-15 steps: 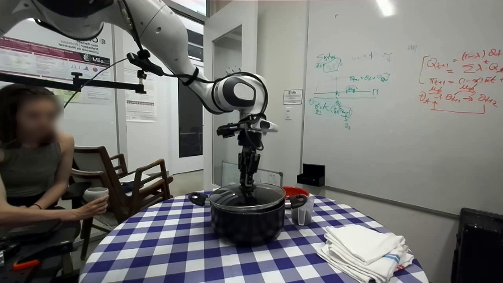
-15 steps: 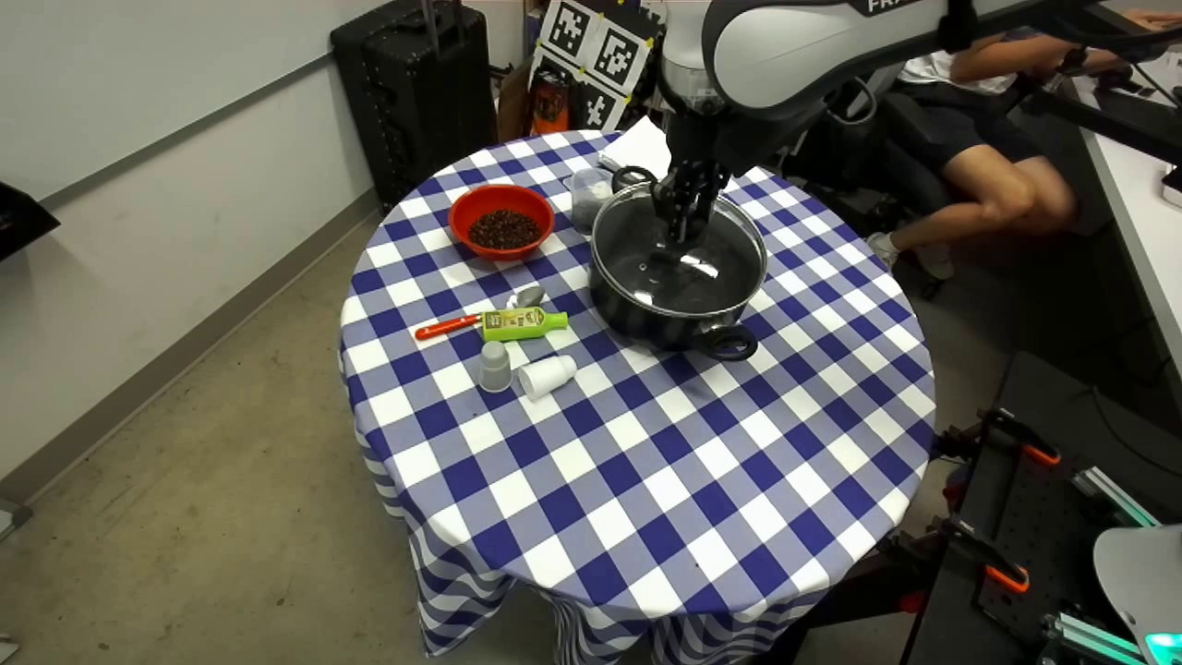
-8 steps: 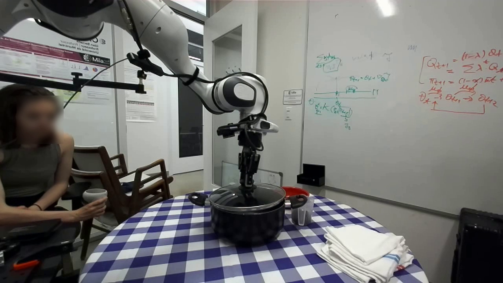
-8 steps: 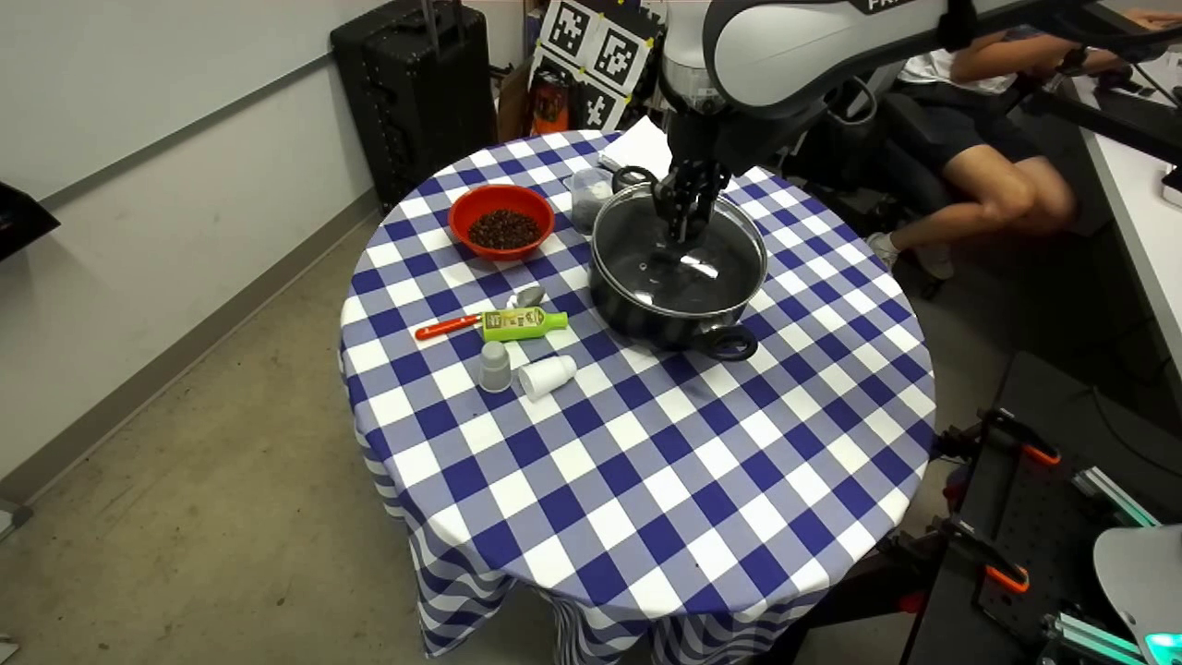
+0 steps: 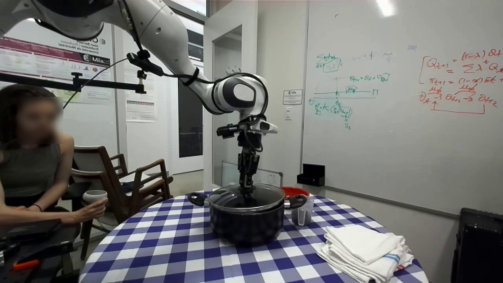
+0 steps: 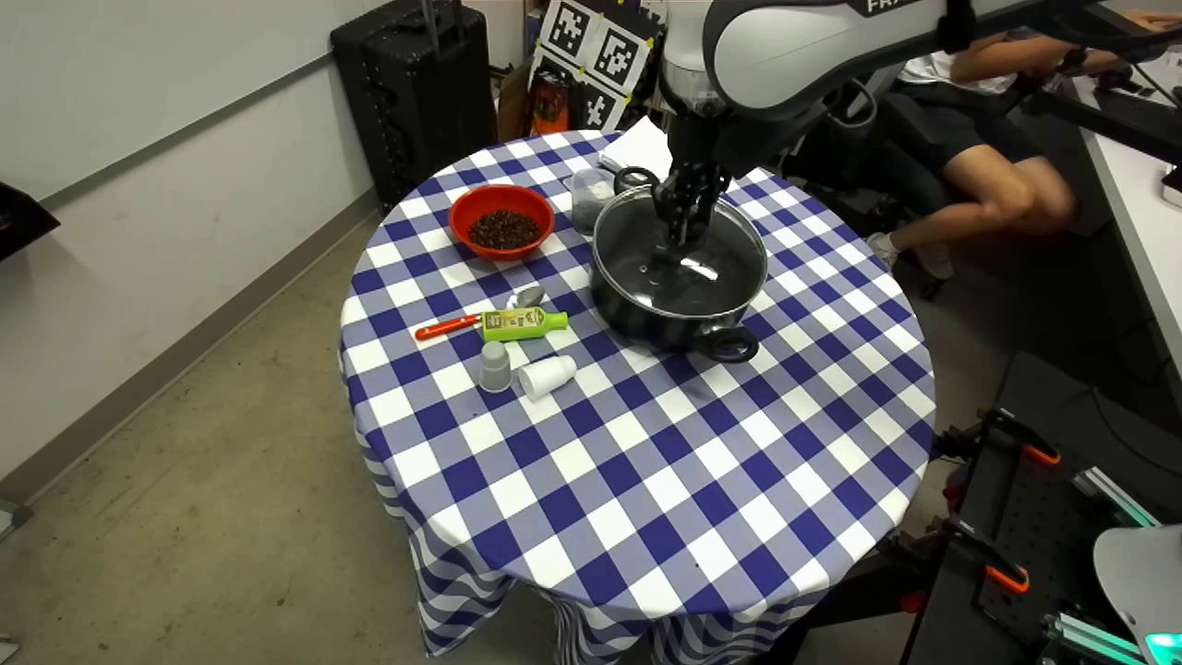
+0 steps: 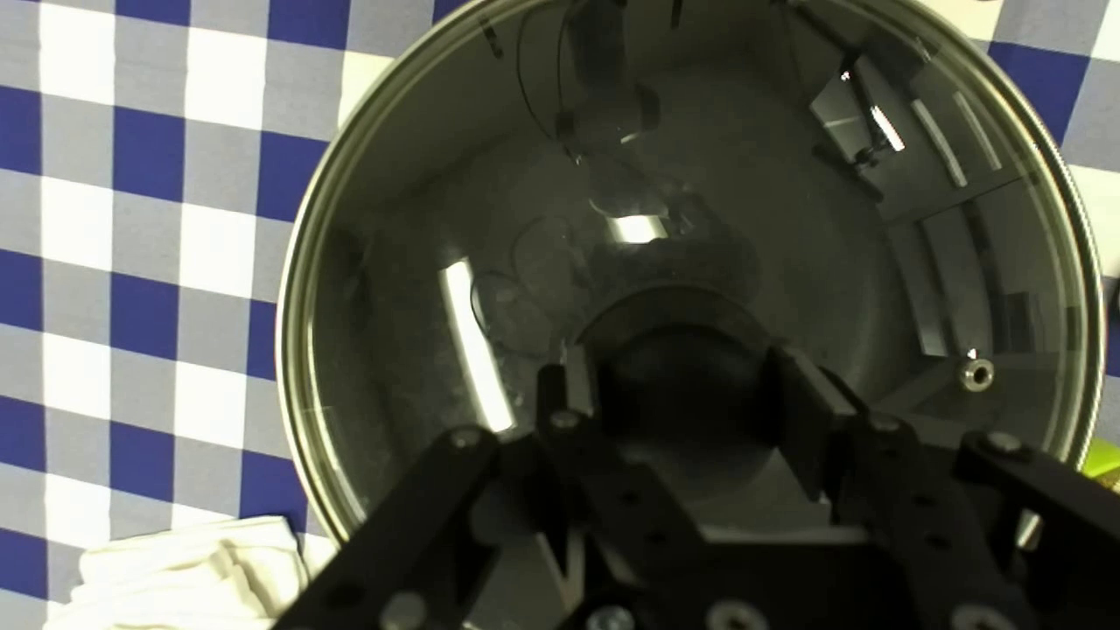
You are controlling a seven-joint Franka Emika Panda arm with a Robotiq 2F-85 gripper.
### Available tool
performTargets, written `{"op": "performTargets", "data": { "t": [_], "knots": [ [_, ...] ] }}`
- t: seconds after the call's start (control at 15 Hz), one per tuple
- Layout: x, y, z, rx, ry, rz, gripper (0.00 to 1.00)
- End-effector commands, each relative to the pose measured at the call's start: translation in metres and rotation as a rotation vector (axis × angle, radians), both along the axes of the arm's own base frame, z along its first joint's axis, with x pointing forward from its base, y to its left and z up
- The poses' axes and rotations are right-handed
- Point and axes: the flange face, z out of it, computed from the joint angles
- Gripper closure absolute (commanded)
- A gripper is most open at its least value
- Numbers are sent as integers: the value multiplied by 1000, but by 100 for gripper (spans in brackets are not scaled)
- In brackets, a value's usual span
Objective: Pick up the glass lid from the table and put it on the pot.
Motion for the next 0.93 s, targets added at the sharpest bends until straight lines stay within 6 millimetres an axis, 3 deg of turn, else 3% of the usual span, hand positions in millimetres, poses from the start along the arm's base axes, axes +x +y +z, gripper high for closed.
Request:
{"op": "performTargets", "data": {
  "t": [0.0, 0.27, 0.67, 0.87],
  "knots": [
    [-1, 2, 5, 21, 5, -17, 35],
    [-2, 2, 6, 25, 4, -20, 3],
    [-3, 1, 8, 35, 4, -29, 0],
    [-9, -7, 21, 48, -11, -40, 0]
  ]
}}
